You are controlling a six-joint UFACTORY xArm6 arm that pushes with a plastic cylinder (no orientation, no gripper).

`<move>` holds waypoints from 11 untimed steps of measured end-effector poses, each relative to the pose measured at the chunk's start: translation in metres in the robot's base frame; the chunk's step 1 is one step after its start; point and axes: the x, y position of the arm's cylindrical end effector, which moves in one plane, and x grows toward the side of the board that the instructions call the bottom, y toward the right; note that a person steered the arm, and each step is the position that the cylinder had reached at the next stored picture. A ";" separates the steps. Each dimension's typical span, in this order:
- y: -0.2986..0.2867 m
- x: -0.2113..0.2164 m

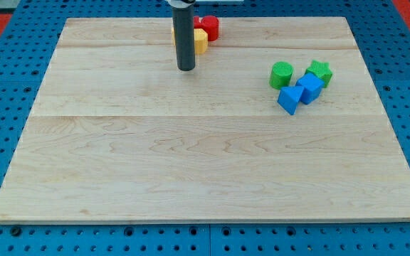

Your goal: Push the yellow heart to the left side of the board

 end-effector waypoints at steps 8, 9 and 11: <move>-0.018 -0.093; -0.071 -0.088; -0.051 -0.051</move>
